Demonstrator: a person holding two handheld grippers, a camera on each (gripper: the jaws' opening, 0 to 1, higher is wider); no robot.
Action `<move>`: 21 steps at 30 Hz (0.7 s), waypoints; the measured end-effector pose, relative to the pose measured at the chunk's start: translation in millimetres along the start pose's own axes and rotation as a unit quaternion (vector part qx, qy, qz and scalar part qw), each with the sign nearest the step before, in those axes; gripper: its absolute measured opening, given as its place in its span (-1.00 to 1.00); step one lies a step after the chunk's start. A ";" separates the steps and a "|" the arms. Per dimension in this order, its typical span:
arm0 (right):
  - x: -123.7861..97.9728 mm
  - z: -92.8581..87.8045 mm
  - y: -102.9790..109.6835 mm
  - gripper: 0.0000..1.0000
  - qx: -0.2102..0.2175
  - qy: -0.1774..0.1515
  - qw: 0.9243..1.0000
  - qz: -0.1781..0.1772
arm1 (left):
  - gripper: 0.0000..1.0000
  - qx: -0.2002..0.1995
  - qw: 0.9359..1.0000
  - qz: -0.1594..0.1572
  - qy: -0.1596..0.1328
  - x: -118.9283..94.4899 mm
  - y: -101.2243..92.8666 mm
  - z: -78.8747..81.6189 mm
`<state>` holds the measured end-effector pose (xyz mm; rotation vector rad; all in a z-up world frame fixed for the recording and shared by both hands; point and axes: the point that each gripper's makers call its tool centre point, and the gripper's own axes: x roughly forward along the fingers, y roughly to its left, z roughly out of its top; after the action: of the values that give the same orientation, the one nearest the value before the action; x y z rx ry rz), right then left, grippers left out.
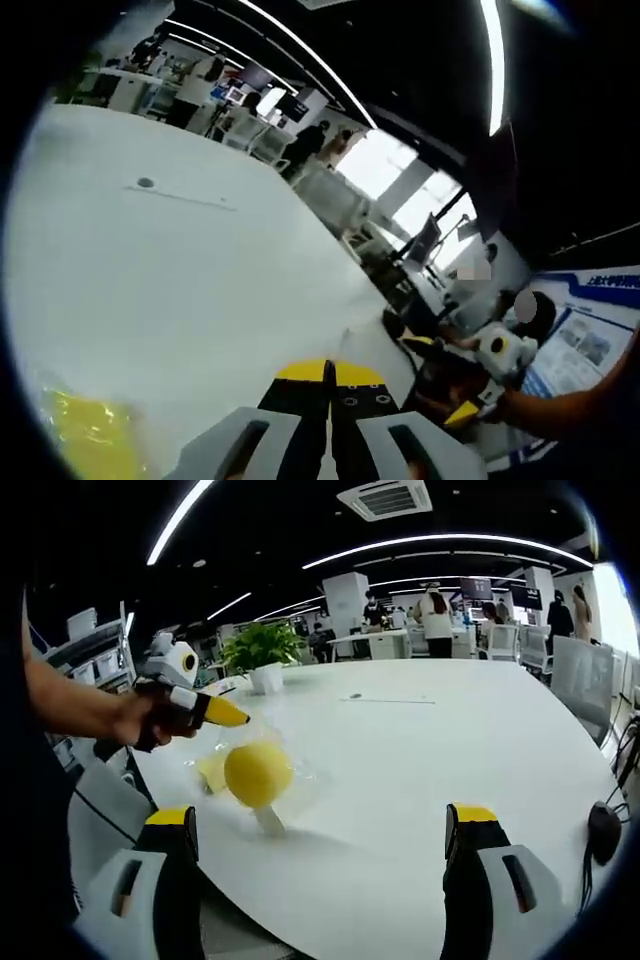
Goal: Compare the silicone blocks by pressing each to a similar depth, holding the contact briefly, and releasing to observe deformation and rebound differences across the visible hardness samples.
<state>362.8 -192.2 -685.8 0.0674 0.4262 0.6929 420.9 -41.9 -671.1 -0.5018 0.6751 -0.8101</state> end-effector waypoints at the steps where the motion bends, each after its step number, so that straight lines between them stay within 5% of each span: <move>1: -0.6 -0.2 -0.7 0.93 0.001 0.000 1.000 -0.001 | -1.00 0.002 1.000 0.004 -0.001 -0.5 3.6 0.3; 21: -0.2 -2.9 -7.9 0.93 0.006 0.004 1.000 -0.009 | -1.00 0.018 0.996 0.091 0.020 5.5 62.0 -15.3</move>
<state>366.2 -198.7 -690.0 0.0721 0.4389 0.6737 443.0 -11.6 -723.1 -0.3864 0.7311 -0.6614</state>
